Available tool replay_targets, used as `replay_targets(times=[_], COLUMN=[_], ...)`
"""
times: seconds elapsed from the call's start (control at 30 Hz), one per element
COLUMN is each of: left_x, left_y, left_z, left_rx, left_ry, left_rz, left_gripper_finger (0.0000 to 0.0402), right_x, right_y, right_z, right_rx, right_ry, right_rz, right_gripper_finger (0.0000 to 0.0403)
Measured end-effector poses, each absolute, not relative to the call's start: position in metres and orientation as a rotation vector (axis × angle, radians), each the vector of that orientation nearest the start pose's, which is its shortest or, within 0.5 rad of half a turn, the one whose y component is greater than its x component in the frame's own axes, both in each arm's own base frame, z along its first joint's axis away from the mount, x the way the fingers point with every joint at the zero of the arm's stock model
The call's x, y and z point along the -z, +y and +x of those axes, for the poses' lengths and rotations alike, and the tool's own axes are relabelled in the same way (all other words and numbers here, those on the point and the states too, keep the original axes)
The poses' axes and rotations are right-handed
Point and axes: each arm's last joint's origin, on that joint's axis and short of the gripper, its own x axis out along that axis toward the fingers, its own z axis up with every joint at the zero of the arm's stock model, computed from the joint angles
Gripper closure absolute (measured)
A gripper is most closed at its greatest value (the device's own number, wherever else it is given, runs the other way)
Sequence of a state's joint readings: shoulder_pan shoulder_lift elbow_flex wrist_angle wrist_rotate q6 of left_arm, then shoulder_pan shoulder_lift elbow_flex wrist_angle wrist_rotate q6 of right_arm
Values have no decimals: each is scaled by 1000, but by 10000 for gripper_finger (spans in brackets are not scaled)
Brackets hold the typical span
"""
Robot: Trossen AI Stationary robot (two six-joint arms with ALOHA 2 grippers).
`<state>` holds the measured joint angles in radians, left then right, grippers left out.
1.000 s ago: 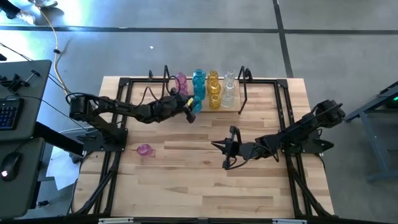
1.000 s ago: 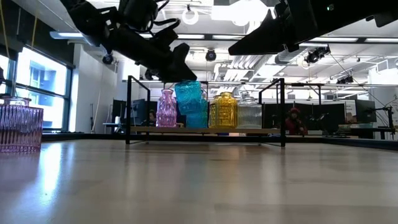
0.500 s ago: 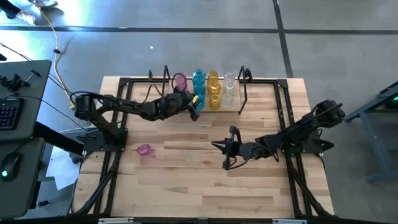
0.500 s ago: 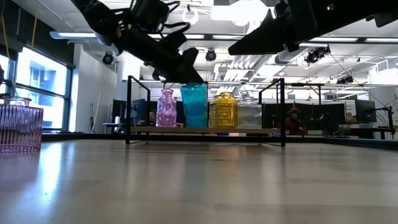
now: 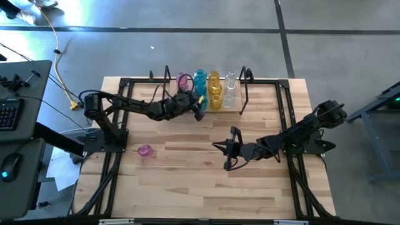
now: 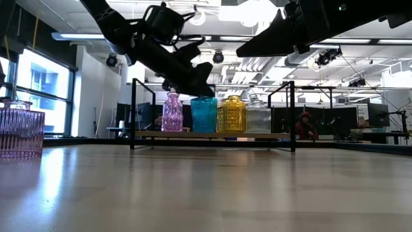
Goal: Sort vases onto shelf
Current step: Put the blue vase on the shelf aligned with the other blue vase
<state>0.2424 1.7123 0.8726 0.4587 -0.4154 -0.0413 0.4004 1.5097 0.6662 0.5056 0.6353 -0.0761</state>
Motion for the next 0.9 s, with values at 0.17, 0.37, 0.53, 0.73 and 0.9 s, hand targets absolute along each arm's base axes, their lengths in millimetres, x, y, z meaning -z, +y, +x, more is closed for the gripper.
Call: replay_targets(times=[0.17,0.37,0.53,0.73,0.9], left_x=[-187,-185,-185,-185,-185], left_y=[97,96,96,96,96], left_z=[339,338,338,338,338], left_rx=[-671,-674,-674,-666,-666], left_ry=[377,403,406,410,406], left_rz=[-3,1,1,9,9], left_gripper_finger=[264,261,245,246,245], right_x=[-194,-194,-194,-194,-194], right_y=[100,100,100,100,100], right_z=[281,281,281,281,281], right_rx=[222,222,222,214,211], right_ry=[303,303,303,303,304], right_rz=[-243,-242,-242,-241,-240], right_gripper_finger=[403,403,403,403,403])
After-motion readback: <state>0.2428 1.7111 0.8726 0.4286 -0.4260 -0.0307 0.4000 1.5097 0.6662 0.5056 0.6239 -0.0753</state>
